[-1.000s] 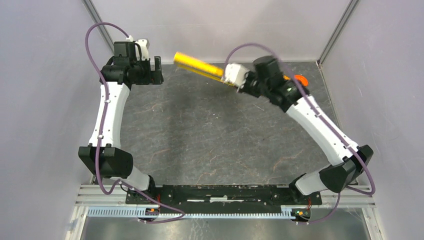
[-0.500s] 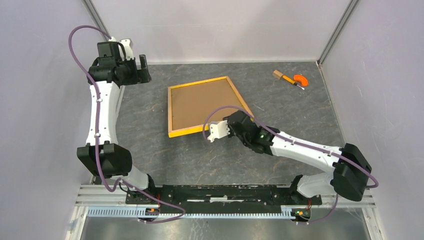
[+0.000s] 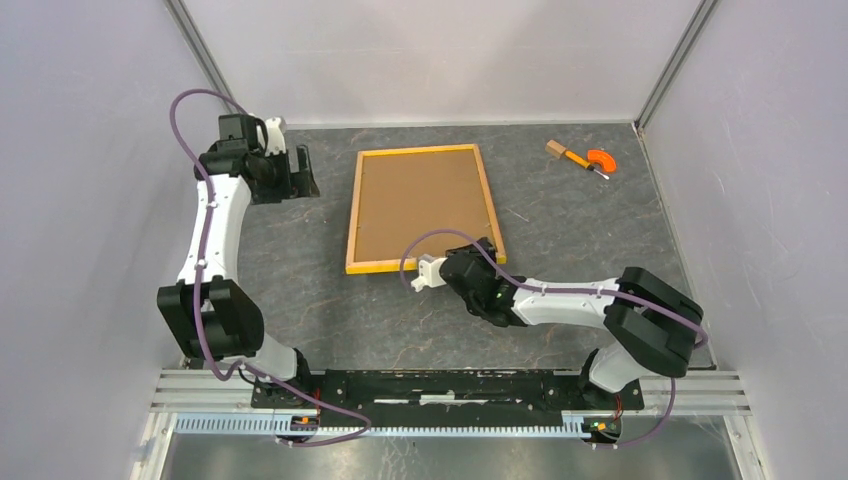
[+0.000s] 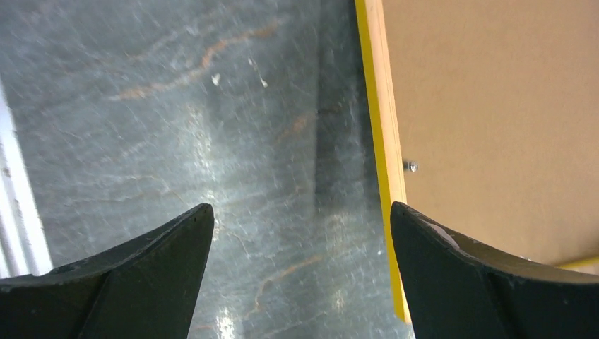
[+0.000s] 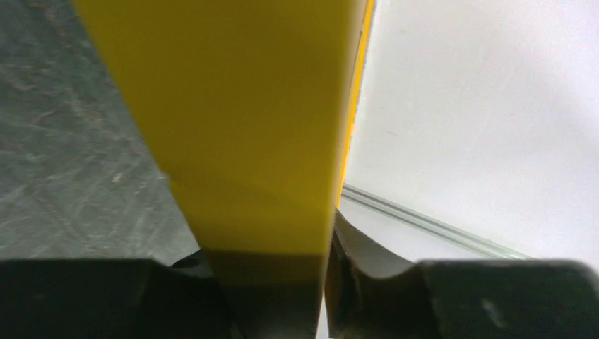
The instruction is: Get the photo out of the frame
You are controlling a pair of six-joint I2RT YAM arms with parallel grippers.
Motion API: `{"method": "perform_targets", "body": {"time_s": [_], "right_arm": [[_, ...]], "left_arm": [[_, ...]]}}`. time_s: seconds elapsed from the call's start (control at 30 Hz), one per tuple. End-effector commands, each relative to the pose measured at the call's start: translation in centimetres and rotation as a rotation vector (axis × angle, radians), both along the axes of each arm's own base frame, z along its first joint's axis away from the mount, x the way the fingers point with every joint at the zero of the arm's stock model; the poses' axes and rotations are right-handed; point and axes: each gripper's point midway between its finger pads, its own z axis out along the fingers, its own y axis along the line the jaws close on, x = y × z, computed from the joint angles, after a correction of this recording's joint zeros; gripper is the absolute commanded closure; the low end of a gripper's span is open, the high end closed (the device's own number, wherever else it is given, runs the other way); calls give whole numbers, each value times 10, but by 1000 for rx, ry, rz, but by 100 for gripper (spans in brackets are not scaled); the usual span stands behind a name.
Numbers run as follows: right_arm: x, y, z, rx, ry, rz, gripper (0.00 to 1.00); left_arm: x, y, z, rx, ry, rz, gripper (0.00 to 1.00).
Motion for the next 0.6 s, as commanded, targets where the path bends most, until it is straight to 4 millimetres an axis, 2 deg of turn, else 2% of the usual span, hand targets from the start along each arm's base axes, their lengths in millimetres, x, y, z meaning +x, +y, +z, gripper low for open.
{"method": "perform_targets", "body": {"time_s": [0.0,0.07,0.23,0.4,0.57], "right_arm": [[-15,-11,-29,16,68,-58,56],[-18,-9,-31,10,70,-43,40],[-24,-7,-32,9,77,-28,22],[-40,-4,-50,-6,182,19,2],[-59,6,-63,17,328,109,2]], "left_arm": [[-10,-18,7,-49,-56,-101,0],[-11,-22,3,-73,-38,-112,0],[-7,-24,-4,-91,-17,-120,0],[-5,-26,-10,-102,-1,-124,0],[-4,-28,-12,-115,7,-136,0]]}}
